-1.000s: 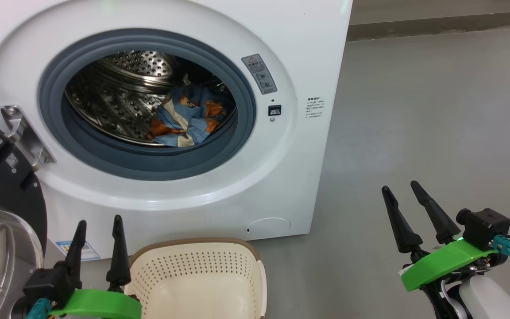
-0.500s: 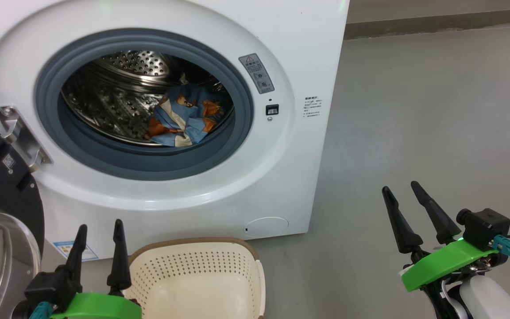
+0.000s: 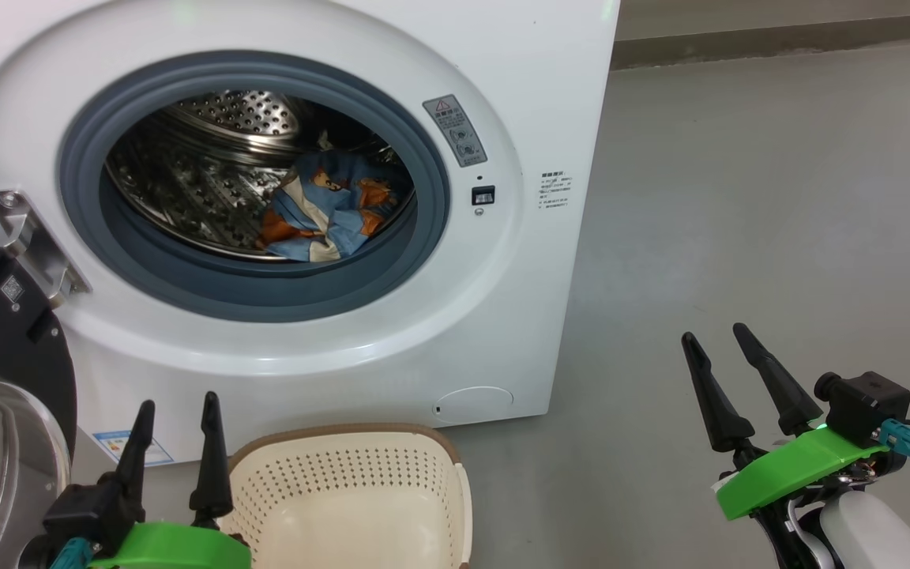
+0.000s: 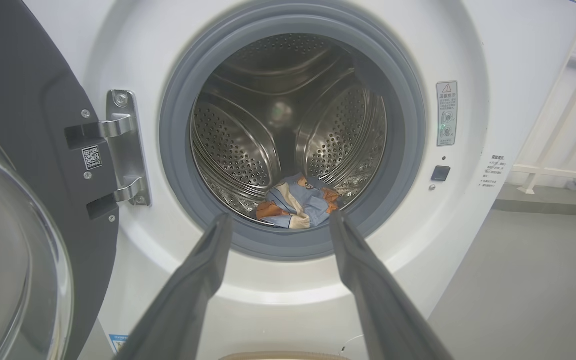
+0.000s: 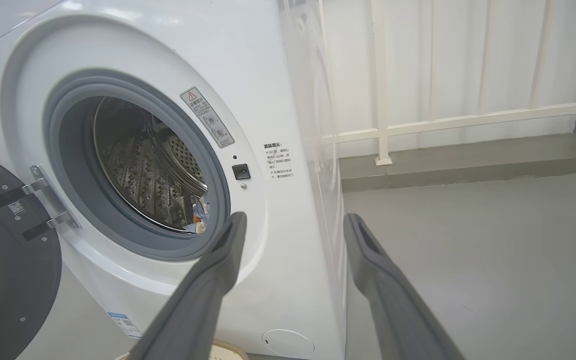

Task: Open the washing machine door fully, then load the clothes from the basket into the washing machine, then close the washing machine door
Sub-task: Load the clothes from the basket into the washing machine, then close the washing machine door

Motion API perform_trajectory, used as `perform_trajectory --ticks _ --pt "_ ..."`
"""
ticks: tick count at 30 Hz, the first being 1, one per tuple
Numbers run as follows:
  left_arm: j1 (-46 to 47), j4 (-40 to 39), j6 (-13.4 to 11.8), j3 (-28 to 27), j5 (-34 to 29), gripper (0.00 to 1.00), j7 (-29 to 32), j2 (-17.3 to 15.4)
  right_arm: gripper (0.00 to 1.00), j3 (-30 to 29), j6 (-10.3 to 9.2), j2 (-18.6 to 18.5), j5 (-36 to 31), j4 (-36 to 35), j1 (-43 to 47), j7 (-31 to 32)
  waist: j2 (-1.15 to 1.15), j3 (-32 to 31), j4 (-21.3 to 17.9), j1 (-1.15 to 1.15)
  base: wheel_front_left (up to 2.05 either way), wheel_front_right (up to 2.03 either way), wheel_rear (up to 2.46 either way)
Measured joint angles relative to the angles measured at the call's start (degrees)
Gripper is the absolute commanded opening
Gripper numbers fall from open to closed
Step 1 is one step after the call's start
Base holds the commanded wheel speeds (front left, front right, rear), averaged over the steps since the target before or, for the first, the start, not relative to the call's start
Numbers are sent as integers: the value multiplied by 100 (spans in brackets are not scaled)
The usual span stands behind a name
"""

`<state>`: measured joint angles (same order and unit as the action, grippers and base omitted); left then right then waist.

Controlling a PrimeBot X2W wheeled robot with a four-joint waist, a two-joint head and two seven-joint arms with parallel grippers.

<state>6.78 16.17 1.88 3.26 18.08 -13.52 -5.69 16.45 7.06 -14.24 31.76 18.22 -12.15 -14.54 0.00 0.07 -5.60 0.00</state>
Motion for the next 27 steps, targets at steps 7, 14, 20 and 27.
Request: perform_trajectory --ticks 7,14,20,27 --pt "3 1 -27 13 58 100 0 -3 100 -3 0 -1 0 0 -2 0 0 14 5 0 -23 23 0" --pt "4 0 -46 33 58 100 -1 -14 100 -7 0 1 0 -1 -3 0 0 25 9 0 -118 118 0" --pt "4 -4 -57 62 99 100 -1 -19 100 -12 0 2 0 0 -3 0 0 24 4 0 -157 157 0" --pt "3 -4 -59 99 99 100 -2 -44 100 -15 0 3 0 0 -3 0 0 22 -10 0 -72 72 0"
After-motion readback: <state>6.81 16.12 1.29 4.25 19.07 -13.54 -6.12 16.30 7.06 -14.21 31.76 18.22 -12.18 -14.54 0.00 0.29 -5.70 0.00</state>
